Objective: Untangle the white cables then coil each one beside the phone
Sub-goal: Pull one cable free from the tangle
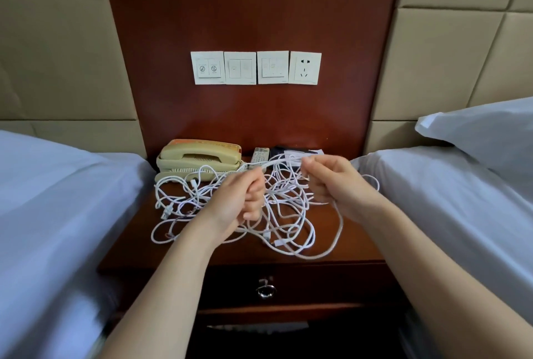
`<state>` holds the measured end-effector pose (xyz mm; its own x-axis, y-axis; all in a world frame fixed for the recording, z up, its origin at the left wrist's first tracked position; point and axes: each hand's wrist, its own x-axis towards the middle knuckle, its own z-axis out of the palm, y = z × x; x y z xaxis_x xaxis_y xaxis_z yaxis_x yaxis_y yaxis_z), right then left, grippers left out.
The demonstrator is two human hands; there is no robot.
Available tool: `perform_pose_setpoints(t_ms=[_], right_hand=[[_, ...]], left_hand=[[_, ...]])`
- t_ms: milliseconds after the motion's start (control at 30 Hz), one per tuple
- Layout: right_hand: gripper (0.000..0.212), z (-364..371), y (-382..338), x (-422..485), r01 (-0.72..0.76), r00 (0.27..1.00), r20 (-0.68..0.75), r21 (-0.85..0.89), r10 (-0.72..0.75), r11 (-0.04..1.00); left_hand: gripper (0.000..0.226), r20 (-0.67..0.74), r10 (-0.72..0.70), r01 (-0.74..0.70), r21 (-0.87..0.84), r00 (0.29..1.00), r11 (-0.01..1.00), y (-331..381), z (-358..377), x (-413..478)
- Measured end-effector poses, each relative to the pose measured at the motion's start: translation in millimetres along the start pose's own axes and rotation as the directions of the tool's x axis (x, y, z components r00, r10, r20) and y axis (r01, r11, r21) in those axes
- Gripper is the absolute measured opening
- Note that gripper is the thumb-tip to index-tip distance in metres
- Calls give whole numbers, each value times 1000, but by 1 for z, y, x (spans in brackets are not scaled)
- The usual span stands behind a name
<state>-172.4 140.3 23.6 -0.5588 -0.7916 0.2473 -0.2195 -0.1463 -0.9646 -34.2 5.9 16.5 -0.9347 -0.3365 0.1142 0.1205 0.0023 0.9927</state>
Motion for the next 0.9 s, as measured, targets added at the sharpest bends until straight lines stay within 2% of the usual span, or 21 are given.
perform_pose_setpoints(t_ms=[67,133,200,267,433,500,533,633,733,833,900], right_hand=[[33,-4,-1,3,64,997,-23,-242,-71,968],[32,-3,-1,6,149,982,-28,-482,-185,864],[33,-1,0,7,212,965,12,-621,-262,755],[36,4,3,7,219,963,38,-690,-268,690],[32,20,9,6,149,989,99,-683,-111,715],[32,25,11,4,152,983,177,-671,-43,726],[31,28,12,3,146,977,214,-668,1,730],[28,35,14,-2,130,948,295,-701,120,701],[27,40,7,-6,156,926,343,-731,159,664],[29,40,-5,-13,212,910,383,-760,161,614],[33,41,-13,-17,268,915,395,-752,85,602]], left_hand=[[44,82,-42,45,-33,996,998,-1,-4,-2],[43,211,-96,111,-60,973,992,-2,-5,-4],[41,304,-105,153,-141,947,978,-3,-3,-8],[38,327,-76,180,-301,942,937,-2,0,-11],[35,165,-9,125,-711,986,692,2,2,-7],[40,78,-31,81,-787,996,612,3,3,0],[41,34,-45,55,-796,998,603,2,2,4],[40,-113,-68,-41,-759,991,649,-3,-1,17],[39,-275,-77,-122,-638,958,760,-9,-5,30],[39,-405,-25,-169,-436,914,884,-16,-5,40],[41,-451,57,-155,-181,891,971,-21,-5,42]])
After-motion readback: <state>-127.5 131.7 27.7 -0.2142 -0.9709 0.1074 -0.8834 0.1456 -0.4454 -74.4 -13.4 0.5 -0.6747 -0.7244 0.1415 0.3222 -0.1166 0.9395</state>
